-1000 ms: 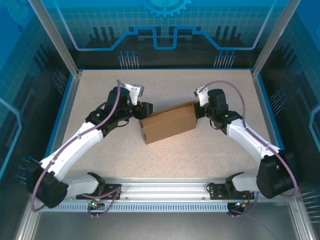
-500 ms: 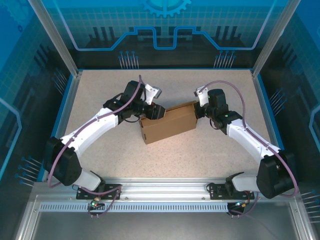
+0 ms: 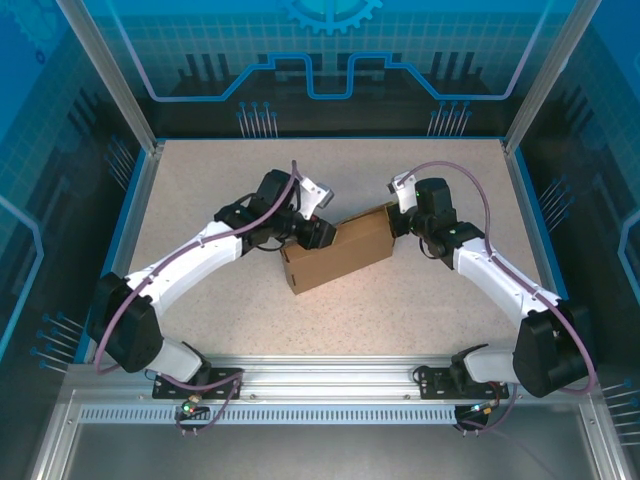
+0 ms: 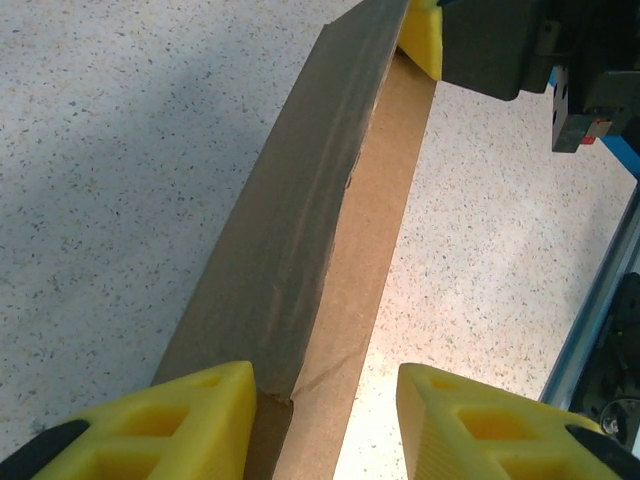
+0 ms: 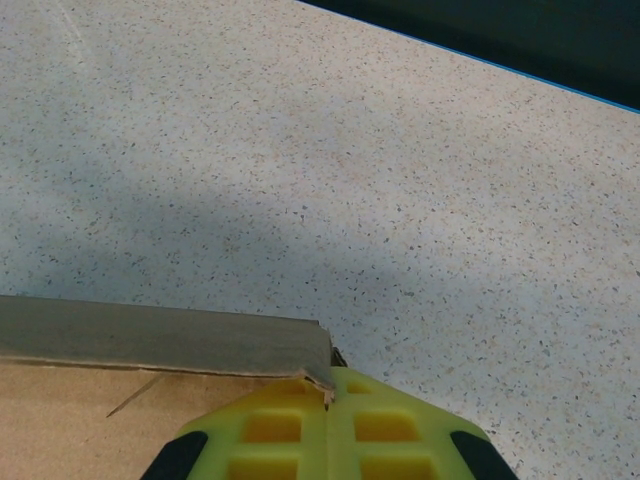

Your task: Fold the paper box

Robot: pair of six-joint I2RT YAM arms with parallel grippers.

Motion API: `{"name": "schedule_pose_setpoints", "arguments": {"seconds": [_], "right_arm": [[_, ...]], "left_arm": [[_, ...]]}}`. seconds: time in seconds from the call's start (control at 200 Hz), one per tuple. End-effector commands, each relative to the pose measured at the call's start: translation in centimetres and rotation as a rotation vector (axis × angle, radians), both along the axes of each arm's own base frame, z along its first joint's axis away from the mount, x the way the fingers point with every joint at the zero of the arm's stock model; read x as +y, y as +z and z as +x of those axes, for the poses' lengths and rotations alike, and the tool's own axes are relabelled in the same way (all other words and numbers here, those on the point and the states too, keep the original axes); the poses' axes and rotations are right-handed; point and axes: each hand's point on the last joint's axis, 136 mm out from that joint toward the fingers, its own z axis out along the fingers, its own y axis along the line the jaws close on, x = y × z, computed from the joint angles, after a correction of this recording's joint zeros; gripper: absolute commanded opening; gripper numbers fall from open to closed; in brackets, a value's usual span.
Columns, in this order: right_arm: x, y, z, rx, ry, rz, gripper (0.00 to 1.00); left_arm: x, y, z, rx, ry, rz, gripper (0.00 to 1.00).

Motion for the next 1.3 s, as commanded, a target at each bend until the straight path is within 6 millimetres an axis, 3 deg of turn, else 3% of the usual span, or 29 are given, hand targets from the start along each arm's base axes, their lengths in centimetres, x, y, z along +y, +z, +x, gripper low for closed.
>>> {"name": "schedule_pose_setpoints", "arguments": {"seconds": [0.0, 0.35, 0.625, 0.765, 0.9, 1.081, 1.296], "right_arm": [[0.6, -1.9, -1.8, 0.094, 0.031, -0.017, 0.09], [0.5, 0.8, -2.6, 0.087, 0.054, -0.026, 0.31], [-0.1, 3.7, -3.9, 0.071, 0.073, -0.021, 0.42], [0.1, 5.3, -3.0, 0.092, 0.087, 0.085, 0.48], [0.5, 5.0, -1.1, 0.165, 0.086, 0.177, 0.5], [0.4, 2.5, 1.2, 0.257, 0.064, 0.191, 0.52], [-0.7, -0.9, 1.4, 0.34, 0.025, 0.189, 0.52]], "left_arm": [[0.0, -3.0, -1.4, 0.019, -0.041, 0.077, 0.43], [0.3, -5.8, -2.3, 0.012, -0.038, 0.169, 0.42], [0.3, -6.0, -2.6, 0.003, -0.043, 0.181, 0.42], [0.4, -5.9, -2.8, -0.004, -0.045, 0.179, 0.42], [0.5, -5.8, -2.8, -0.01, -0.046, 0.179, 0.42], [0.4, -5.6, -2.7, -0.016, -0.049, 0.174, 0.42], [0.2, -5.5, -2.7, -0.017, -0.05, 0.17, 0.43]]}}
